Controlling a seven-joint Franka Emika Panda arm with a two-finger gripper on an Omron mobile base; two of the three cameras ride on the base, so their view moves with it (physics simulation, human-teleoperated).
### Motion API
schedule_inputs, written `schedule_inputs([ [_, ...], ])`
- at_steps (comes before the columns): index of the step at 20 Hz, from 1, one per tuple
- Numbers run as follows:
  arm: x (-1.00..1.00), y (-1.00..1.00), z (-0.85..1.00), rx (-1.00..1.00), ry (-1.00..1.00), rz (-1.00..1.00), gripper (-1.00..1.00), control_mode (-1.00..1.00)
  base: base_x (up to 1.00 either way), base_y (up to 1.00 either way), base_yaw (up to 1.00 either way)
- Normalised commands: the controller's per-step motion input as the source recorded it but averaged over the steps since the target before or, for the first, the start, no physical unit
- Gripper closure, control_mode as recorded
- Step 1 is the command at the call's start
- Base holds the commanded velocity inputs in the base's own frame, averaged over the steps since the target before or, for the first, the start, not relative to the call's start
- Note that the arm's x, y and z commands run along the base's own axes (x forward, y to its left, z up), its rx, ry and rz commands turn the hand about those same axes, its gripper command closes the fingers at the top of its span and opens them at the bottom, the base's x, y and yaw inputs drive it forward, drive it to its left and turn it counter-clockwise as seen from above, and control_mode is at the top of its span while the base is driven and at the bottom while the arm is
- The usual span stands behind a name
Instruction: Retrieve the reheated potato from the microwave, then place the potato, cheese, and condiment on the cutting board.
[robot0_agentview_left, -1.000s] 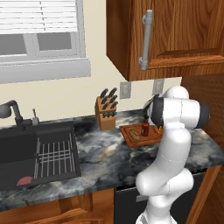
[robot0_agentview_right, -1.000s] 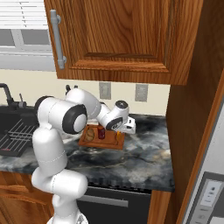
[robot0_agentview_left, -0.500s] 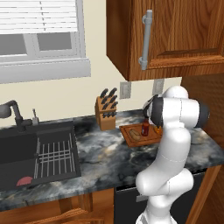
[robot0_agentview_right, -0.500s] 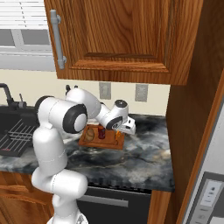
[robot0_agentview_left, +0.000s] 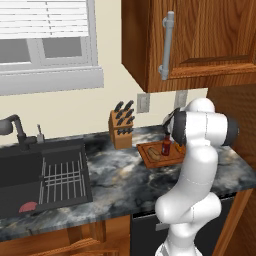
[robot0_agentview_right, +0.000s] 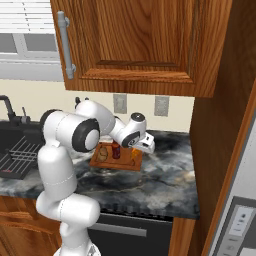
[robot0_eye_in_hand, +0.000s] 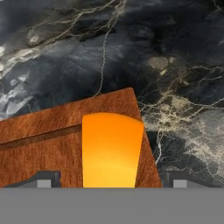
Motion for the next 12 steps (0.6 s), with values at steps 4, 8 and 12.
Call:
schedule_inputs([
  [4,-0.01,0.00,0.00,0.03,0.00,-0.04,-1.00,-1.00,0.00,0.00,0.00],
  [8,-0.06,-0.04,0.01,0.03,0.00,-0.04,-1.00,-1.00,0.00,0.00,0.00],
  [12,-0.12,-0.07,0.05,0.02,0.00,-0.05,-1.00,-1.00,0.00,0.00,0.00],
])
